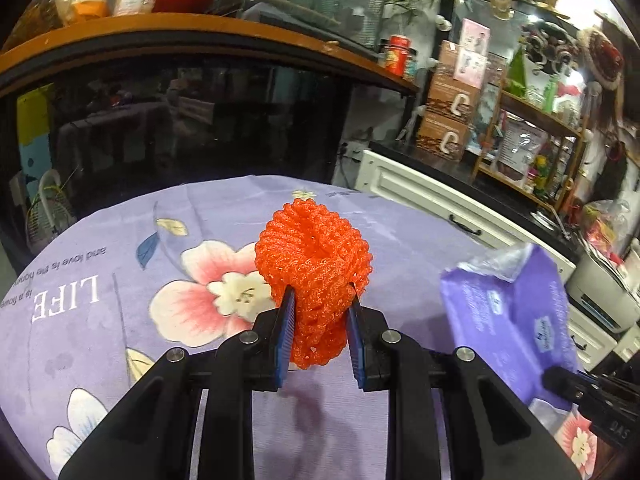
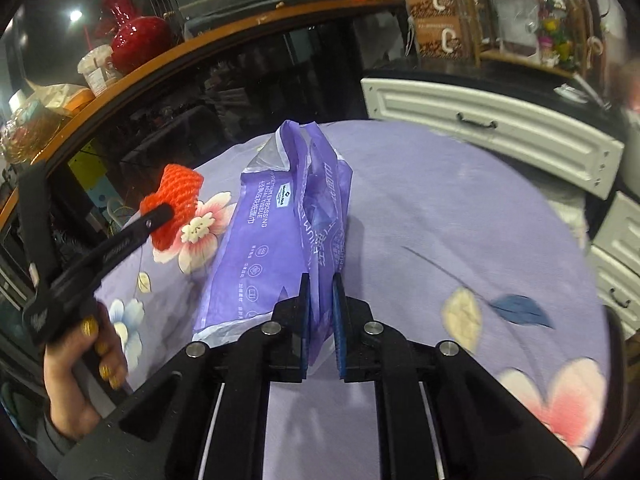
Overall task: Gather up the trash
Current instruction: 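Carry the purple packet over the bin and open the right tool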
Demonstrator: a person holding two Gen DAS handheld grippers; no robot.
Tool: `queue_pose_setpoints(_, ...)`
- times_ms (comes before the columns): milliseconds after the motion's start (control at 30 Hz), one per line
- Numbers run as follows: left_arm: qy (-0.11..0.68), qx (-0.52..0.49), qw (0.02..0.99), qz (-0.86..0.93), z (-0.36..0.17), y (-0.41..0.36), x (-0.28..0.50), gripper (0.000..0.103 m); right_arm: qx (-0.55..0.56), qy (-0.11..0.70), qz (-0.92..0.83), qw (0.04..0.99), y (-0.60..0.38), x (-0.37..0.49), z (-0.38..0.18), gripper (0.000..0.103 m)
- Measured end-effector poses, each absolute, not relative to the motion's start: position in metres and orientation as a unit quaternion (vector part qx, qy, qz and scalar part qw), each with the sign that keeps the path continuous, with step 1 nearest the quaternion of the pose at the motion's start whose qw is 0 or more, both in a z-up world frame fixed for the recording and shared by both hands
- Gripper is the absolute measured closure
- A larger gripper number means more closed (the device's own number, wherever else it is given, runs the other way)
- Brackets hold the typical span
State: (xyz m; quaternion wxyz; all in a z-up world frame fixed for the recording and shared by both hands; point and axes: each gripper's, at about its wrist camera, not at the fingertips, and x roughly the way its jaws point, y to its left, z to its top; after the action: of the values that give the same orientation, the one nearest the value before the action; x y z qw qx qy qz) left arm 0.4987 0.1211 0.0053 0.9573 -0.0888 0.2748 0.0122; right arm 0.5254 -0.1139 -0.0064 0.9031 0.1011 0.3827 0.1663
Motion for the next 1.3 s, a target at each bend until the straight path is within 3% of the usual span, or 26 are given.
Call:
queue_pose_setpoints(333, 0.266, -0.041, 0.959, -0.090, 0.016, 0.044, 0.479, 0.079, 0.083, 0.339, 0.105, 0.931, -0.222, 0.438, 0.013, 0.093)
queue_pose_setpoints(700, 0.268, 0.024, 0.938, -0.220, 0.024, -0.075, 0.428, 0.079, 0.098, 0.333, 0.017, 0.938, -0.332, 0.368, -0.002, 0.093)
queue_pose_setpoints(1300, 0.294, 0.038, 0.890, -0.347, 0.007, -0.211, 0.356, 0.079, 0.135, 0.427, -0.096, 0.889, -0.440, 0.356, -0.127, 0.092)
